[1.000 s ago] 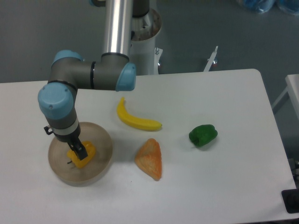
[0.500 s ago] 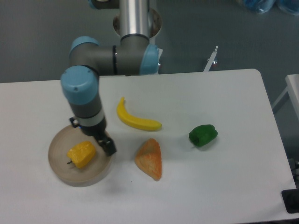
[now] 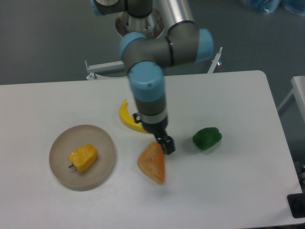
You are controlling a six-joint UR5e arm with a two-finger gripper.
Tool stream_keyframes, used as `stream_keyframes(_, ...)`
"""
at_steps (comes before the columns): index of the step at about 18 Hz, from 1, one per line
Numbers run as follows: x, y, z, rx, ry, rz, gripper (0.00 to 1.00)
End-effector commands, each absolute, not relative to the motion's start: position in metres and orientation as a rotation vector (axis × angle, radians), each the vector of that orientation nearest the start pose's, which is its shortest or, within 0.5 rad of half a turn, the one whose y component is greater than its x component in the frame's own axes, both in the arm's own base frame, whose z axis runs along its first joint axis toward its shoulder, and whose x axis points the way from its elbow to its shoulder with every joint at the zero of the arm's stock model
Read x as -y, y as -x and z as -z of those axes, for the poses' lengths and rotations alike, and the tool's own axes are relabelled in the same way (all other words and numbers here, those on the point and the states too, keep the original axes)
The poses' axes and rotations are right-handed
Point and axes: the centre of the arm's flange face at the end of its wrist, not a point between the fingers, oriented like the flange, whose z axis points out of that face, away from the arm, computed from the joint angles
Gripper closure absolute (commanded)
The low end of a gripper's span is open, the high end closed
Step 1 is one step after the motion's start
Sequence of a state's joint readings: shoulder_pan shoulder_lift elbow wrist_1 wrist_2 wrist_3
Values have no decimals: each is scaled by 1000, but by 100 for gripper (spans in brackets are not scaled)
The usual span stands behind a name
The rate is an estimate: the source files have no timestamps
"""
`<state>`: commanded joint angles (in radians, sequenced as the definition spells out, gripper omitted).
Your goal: Place the yellow pepper on the plate
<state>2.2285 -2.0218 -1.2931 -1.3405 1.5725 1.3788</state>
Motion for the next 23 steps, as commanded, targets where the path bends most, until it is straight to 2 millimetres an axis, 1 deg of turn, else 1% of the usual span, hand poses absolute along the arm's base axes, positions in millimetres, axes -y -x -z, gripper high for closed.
stream_keyframes(2,-601,333,-382,-1132,2907,-42,0)
stream_keyframes(3,-596,341,-382,-1142,2908,-37,0)
stream_keyframes(5,-589,353,-379,-1132,2913,-25,0)
stream_keyframes(6,-590,355,-375,-1135,2916,-17,0)
stream_keyframes(8,-588,357,-374,-1155,2914,-16,0)
stream_keyframes(10,-579,373,-373,-1177,2911,-17,0)
stream_keyframes(11,-570,383,-377,-1174,2909,-25,0)
stream_keyframes(13,-568,387,-377,-1187,2903,-25,0)
stream_keyframes(18,-570,388,-371,-1190,2905,-14,0)
stream_keyframes(23,-571,387,-370,-1192,2904,-14,0)
